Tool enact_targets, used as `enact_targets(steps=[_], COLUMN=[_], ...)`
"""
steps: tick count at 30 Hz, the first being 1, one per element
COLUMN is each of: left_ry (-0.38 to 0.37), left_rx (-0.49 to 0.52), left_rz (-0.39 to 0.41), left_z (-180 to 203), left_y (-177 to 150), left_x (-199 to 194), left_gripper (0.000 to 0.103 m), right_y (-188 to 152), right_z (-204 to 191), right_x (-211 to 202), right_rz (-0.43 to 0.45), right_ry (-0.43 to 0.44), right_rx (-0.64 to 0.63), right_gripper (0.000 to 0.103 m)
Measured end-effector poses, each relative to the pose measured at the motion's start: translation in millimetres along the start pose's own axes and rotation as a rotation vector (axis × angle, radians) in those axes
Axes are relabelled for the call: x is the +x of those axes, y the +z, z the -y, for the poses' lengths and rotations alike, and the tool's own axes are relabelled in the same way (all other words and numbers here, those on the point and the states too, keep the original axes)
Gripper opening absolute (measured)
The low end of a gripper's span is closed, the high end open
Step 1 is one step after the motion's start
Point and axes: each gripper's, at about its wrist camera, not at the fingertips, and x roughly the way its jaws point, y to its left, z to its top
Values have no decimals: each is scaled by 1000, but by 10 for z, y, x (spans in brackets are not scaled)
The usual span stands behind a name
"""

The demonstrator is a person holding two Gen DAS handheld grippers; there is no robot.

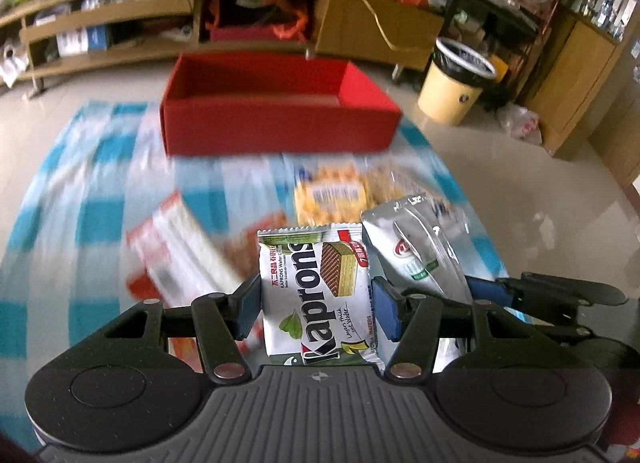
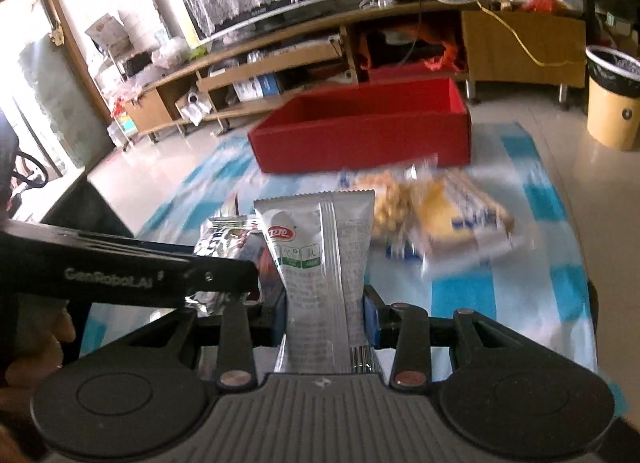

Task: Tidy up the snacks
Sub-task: 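Carry the wafer pack and drink pouch over the red box with both tools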

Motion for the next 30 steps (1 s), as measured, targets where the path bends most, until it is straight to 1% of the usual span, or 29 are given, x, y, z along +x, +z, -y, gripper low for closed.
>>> enact_targets(steps=[3, 5, 10, 18, 22, 25, 30], left_ry=[0, 14, 33, 67, 90, 106, 145], left_rx=[-1, -1, -18, 1, 38, 42, 35], left_rz=[32, 56, 88, 139, 181, 207, 224], left_z=[-45, -68, -110, -99, -30, -27, -99], left_y=[178, 291, 530, 930, 1132, 1278, 1486], left_x=[41, 79, 174, 317, 355, 427, 605], left_gripper=[65, 65, 65, 65, 65, 65, 65], right_y=[175, 293, 572, 920, 1106, 1262, 1517], right_z=[16, 23, 22, 88, 107, 165, 279], right_x=[76, 113, 260, 466, 553, 640, 820], right_rz=[29, 47, 83, 135, 162, 186, 204], right_ry=[-11, -13, -9, 4, 5, -4, -35], right_rx=[10, 9, -13, -10, -21, -21, -30], right_gripper=[35, 35, 35, 35, 35, 35, 35])
